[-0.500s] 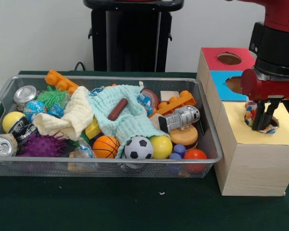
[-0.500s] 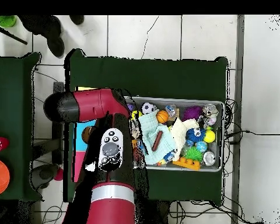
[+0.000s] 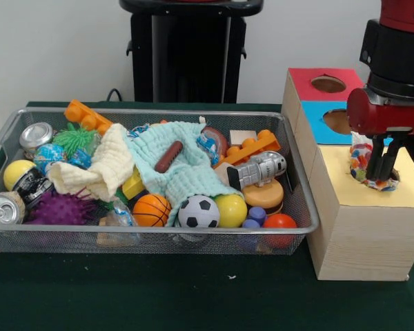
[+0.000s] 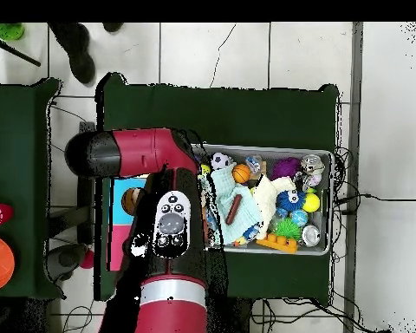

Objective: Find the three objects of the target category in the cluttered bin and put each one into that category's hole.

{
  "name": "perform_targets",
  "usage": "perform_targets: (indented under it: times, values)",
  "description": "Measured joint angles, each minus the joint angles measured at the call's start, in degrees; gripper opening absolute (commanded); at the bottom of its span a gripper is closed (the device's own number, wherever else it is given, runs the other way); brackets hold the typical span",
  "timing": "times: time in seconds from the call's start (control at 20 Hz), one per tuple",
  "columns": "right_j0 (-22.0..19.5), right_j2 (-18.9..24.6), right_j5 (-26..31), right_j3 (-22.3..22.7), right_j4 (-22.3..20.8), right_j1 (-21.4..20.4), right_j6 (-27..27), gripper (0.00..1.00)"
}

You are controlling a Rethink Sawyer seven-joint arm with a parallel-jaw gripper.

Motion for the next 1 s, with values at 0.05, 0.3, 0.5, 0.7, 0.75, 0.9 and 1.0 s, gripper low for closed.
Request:
perform_targets:
  times: [0.05, 0.3, 0.5, 0.7, 0.75, 0.9, 1.0]
  values:
    - [-0.03, 0.01, 0.00, 0.00, 0.05, -0.06, 0.00, 0.00]
    - [-0.08, 0.01, 0.01, 0.00, 0.65, -0.69, 0.00, 0.00]
    - [-0.08, 0.02, 0.00, 0.00, 1.15, -0.74, 0.00, 0.00]
    - [-0.08, 0.02, 0.00, 0.00, 1.55, -0.34, 0.00, 0.00]
    - [-0.08, 0.02, 0.00, 0.00, 1.59, 0.12, 0.00, 0.00]
    - [-0.08, 0.02, 0.00, 0.00, 1.59, 0.67, 0.00, 0.00]
    - [-0.08, 0.02, 0.00, -0.01, 1.51, 1.57, 0.00, 0.00]
